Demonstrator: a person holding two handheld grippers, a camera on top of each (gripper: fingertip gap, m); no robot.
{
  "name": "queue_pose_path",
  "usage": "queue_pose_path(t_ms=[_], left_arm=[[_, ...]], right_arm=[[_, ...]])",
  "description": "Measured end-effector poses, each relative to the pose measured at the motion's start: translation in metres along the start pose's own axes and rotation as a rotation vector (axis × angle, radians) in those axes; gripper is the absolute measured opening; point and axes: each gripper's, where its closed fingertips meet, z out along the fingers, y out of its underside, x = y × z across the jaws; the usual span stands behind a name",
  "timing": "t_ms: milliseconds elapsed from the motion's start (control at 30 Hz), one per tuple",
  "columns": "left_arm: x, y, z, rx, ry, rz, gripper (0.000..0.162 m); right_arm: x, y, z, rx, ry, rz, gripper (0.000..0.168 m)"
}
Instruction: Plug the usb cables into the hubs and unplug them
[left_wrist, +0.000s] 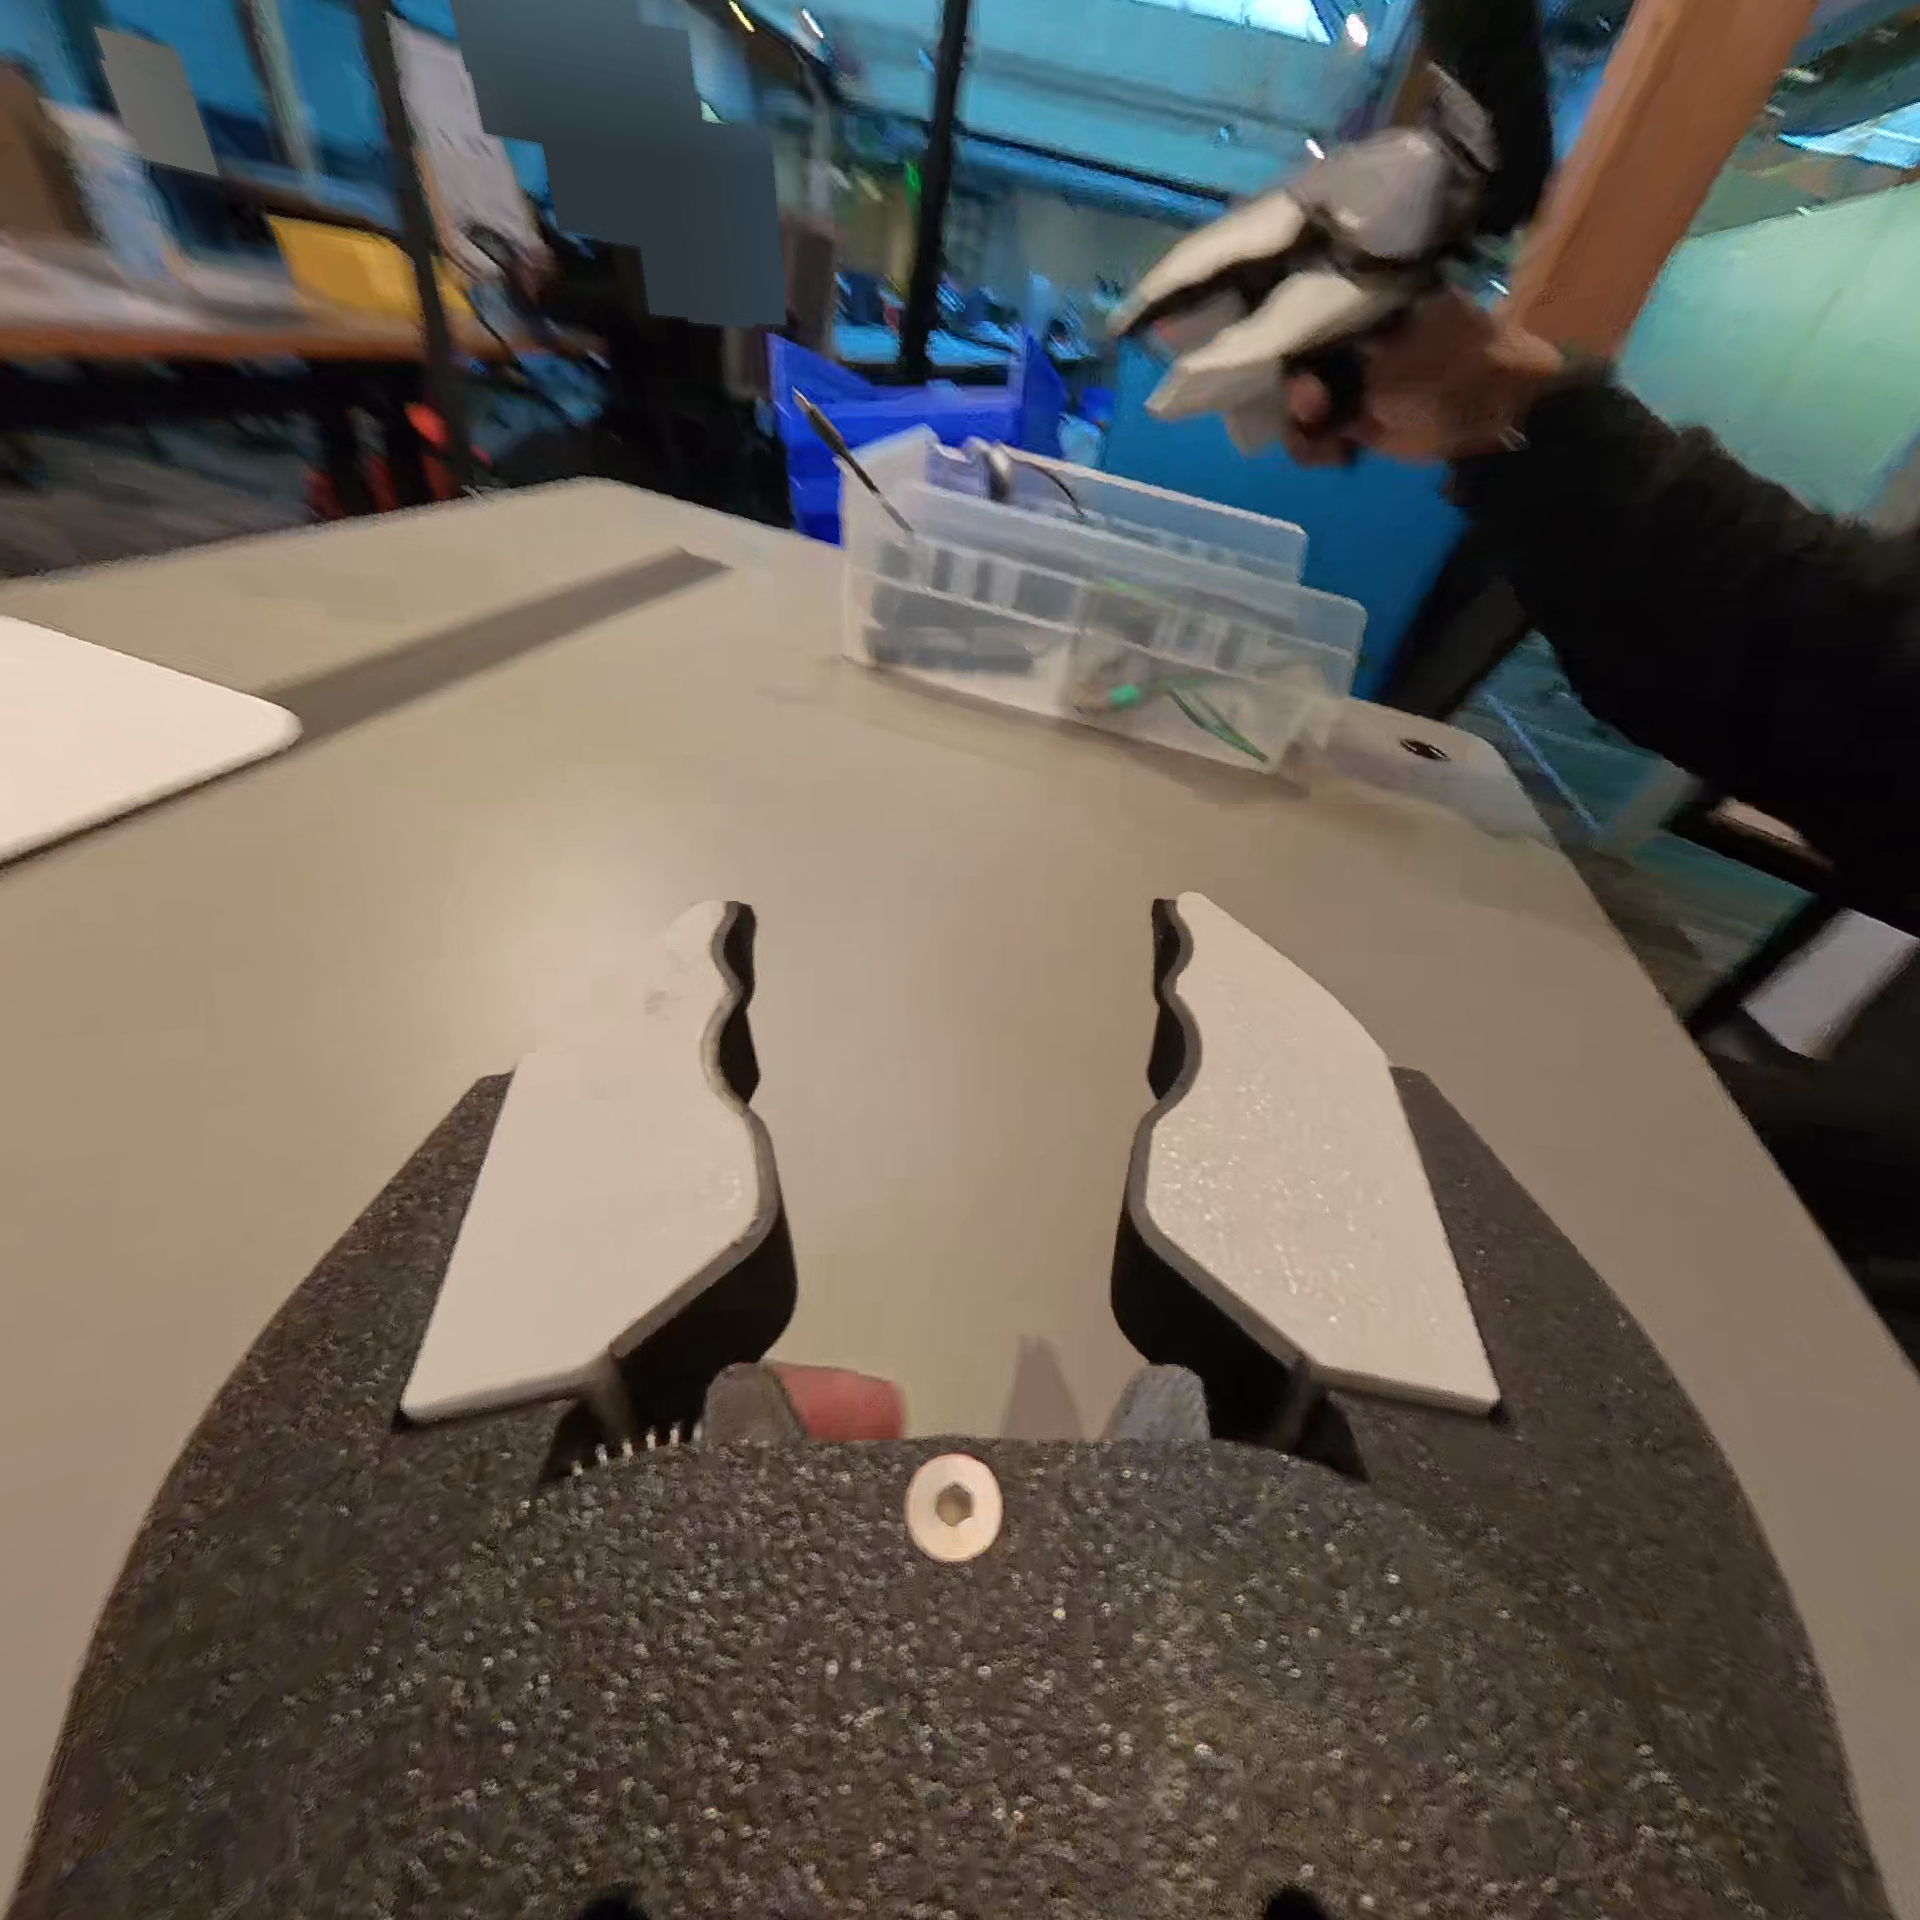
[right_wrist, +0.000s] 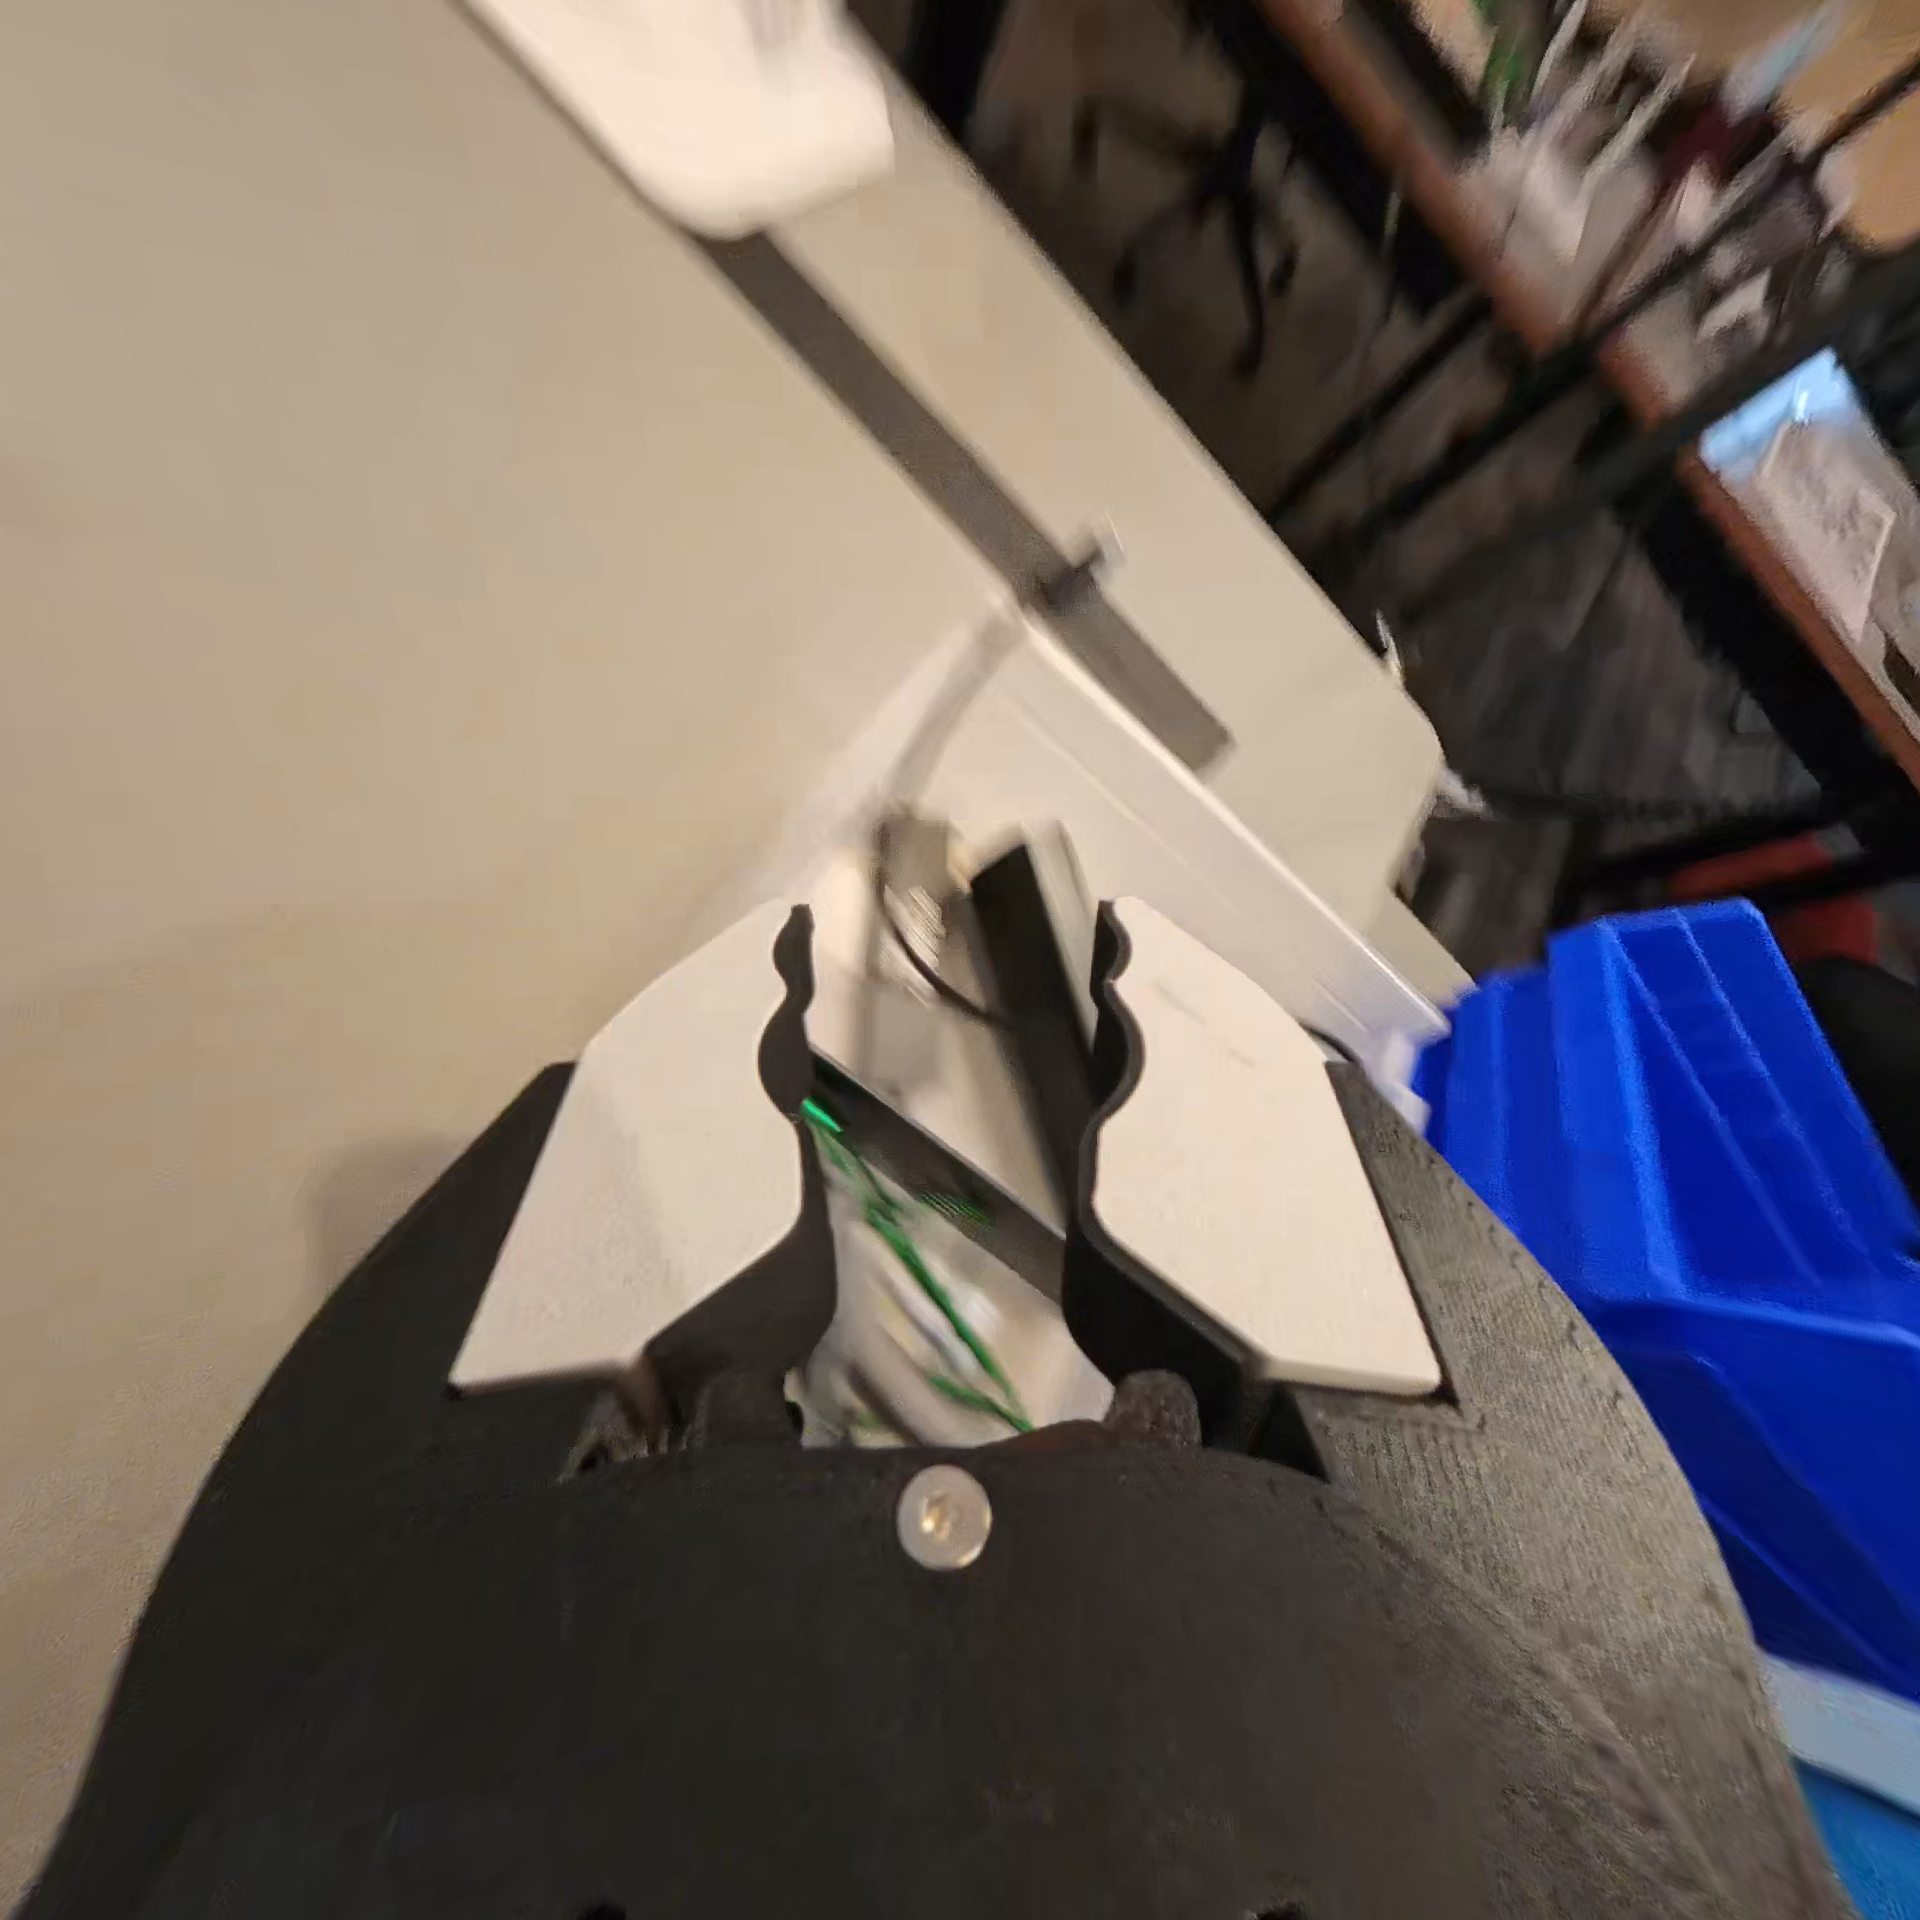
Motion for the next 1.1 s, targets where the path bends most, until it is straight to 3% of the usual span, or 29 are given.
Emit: queue_pose_path(t_ms=[67, 167, 267, 400, 600, 700, 867, 1000, 1100], left_arm=[[-0.015, -0.014, -0.008, 0.102, -0.124, 0.048, 0.090], [-0.030, -0.028, -0.028, 0.206, -0.298, 0.109, 0.098], [-0.035, -0.031, -0.057, 0.207, -0.451, 0.156, 0.096], [-0.032, -0.019, -0.106, 0.186, -0.586, 0.122, 0.089], [-0.033, -0.012, -0.177, 0.218, -0.738, 0.092, 0.073], [-0.042, -0.011, -0.198, 0.259, -0.807, 0.059, 0.062], [-0.040, -0.009, -0.203, 0.283, -0.793, 0.010, 0.038], [-0.020, -0.012, -0.215, 0.277, -0.843, 0.044, 0.037], [0.002, -0.009, -0.240, 0.249, -0.938, 0.087, 0.046]], right_arm=[[-0.049, -0.040, -0.013, 0.239, -0.052, 0.117, 0.050], [-0.117, -0.079, -0.028, 0.541, -0.155, 0.276, 0.049], [-0.165, -0.088, -0.020, 0.657, -0.219, 0.371, 0.048], [-0.202, -0.079, 0.015, 0.611, -0.297, 0.375, 0.048], [-0.211, -0.062, 0.055, 0.527, -0.374, 0.444, 0.043], [-0.207, -0.063, 0.049, 0.574, -0.391, 0.475, 0.038], [-0.211, -0.055, 0.039, 0.559, -0.395, 0.483, 0.040], [-0.218, -0.039, 0.020, 0.527, -0.344, 0.460, 0.038], [-0.222, -0.024, -0.004, 0.536, -0.286, 0.463, 0.040]])
